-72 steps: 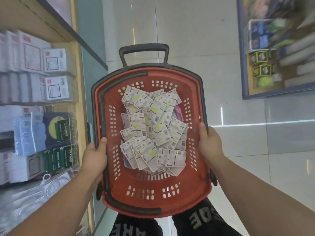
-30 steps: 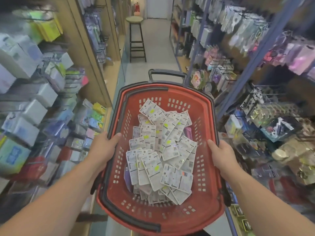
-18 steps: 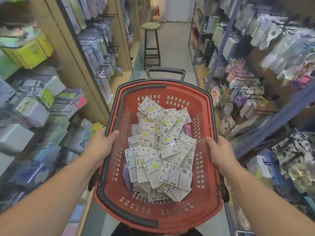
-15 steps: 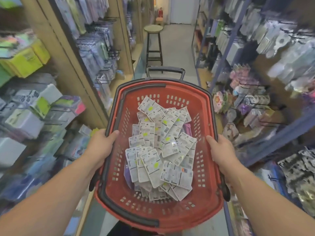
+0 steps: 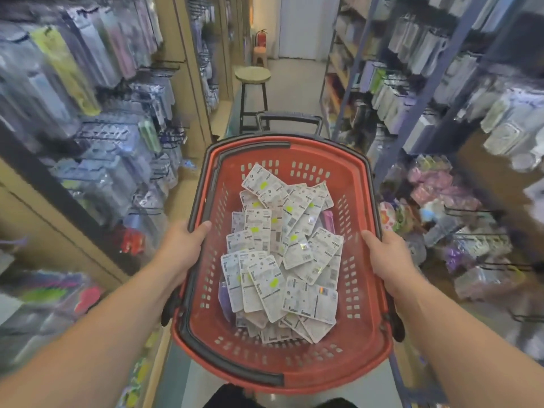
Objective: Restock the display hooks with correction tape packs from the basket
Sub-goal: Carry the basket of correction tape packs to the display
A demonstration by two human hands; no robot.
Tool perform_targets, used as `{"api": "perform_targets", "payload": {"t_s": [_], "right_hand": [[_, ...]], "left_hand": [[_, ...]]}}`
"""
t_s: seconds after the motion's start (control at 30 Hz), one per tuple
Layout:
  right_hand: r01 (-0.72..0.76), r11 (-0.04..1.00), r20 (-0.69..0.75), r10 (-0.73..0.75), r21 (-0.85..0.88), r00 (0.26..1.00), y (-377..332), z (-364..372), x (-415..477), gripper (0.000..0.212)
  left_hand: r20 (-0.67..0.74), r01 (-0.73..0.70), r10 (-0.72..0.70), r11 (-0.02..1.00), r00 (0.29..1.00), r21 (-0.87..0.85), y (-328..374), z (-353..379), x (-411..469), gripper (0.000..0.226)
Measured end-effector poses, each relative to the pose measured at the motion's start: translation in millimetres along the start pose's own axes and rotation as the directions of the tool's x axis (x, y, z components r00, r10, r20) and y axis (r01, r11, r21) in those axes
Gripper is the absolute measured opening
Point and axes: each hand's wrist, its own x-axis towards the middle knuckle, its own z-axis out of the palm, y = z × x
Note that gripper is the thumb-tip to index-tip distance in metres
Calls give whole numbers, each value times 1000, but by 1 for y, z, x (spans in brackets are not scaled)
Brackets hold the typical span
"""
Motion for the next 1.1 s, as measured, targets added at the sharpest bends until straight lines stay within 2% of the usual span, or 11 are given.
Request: {"api": "perform_targets", "payload": {"t_s": [0.17, 0.27, 0.37, 0.43, 0.5, 0.6, 0.73, 0.87, 1.03, 1.1], "right_hand": [[-11, 1000, -32, 12, 20, 999, -54, 35, 94, 26], [-8, 1000, -33, 8, 3, 999, -81, 52, 160, 29], [-2, 1000, -6, 2, -28, 1000, -113, 68, 228, 29], [22, 999, 15, -22, -29, 1000, -127, 77, 280, 23], [25, 1000, 7, -25, 5, 1000, -142, 90, 338, 31], [14, 1000, 47, -13, -10, 999, -169, 103, 419, 45], [66, 997, 97, -69, 25, 993, -218, 112, 500, 49], [71, 997, 90, -73, 21, 993, -264, 137, 595, 40], [56, 997, 90, -61, 55, 994, -331, 179, 696, 44], [45, 997, 82, -49, 57, 995, -361, 199, 734, 33]], "left_hand": [[34, -57, 57, 998, 998, -2, 56, 17, 110, 20], [27, -46, 46, 999, 999, 19, 89, 37, 166, 8], [11, -25, 24, 999, 1000, 32, 107, 65, 236, 22], [-8, -10, 10, 998, 1000, 59, 123, 86, 278, 22], [-30, 12, -9, 997, 1000, 79, 139, 106, 323, 26], [-80, 63, -57, 995, 995, 79, 175, 132, 379, 50], [-120, 78, -68, 993, 990, 83, 218, 159, 444, 30], [-138, 85, -75, 994, 988, 74, 252, 187, 535, 34], [-124, 66, -54, 994, 991, 87, 289, 212, 667, 46], [-88, 61, -53, 994, 995, 94, 307, 220, 723, 54]]}}
